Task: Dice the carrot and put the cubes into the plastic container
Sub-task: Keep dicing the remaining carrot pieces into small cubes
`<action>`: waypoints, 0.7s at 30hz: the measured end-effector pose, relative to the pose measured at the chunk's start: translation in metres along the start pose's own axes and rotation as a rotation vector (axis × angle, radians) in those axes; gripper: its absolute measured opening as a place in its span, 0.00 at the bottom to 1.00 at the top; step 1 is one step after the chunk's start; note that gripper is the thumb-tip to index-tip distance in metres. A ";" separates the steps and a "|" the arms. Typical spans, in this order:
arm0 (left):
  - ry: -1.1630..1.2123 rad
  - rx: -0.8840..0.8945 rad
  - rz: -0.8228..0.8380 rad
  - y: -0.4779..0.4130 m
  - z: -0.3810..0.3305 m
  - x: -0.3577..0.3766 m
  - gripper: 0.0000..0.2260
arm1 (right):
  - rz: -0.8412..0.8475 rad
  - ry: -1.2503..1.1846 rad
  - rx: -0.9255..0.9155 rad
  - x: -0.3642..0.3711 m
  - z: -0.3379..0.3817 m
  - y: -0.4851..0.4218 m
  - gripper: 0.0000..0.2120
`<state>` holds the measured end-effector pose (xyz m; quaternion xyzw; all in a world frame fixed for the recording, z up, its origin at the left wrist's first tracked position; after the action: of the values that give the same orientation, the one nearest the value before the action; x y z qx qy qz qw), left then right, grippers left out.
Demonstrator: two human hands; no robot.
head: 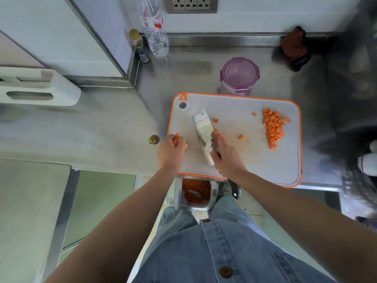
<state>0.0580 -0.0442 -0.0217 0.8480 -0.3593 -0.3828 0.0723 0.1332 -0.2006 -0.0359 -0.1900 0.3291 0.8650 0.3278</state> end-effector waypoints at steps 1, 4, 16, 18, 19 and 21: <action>-0.017 0.015 0.021 0.000 -0.001 0.001 0.11 | -0.022 -0.003 0.020 -0.004 -0.004 0.000 0.21; -0.062 0.076 0.093 0.000 -0.010 0.010 0.11 | -0.099 0.004 0.074 -0.025 -0.019 0.003 0.14; -0.486 0.338 0.207 -0.003 -0.053 0.094 0.08 | -0.280 -0.042 0.257 -0.111 -0.076 0.024 0.07; -0.612 0.409 0.184 -0.004 -0.058 0.105 0.07 | -0.240 -0.058 0.246 -0.113 -0.076 0.025 0.07; -0.637 0.433 0.175 -0.004 -0.059 0.109 0.07 | -0.224 -0.064 0.234 -0.113 -0.075 0.024 0.08; -0.656 0.466 0.156 -0.006 -0.059 0.113 0.08 | -0.203 -0.076 0.210 -0.112 -0.075 0.022 0.08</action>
<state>0.1534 -0.1241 -0.0500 0.6447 -0.5038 -0.5346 -0.2113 0.2061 -0.3143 -0.0188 -0.1539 0.3840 0.7950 0.4437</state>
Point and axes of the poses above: each hand's wrist, its own y-axis away from the middle knuckle, its own x-axis out of the palm, z = x × y, the point moved 2 cm from there along -y, towards the middle knuckle, and after that the axes turned 1 degree about -x, right-handed, at the moved point
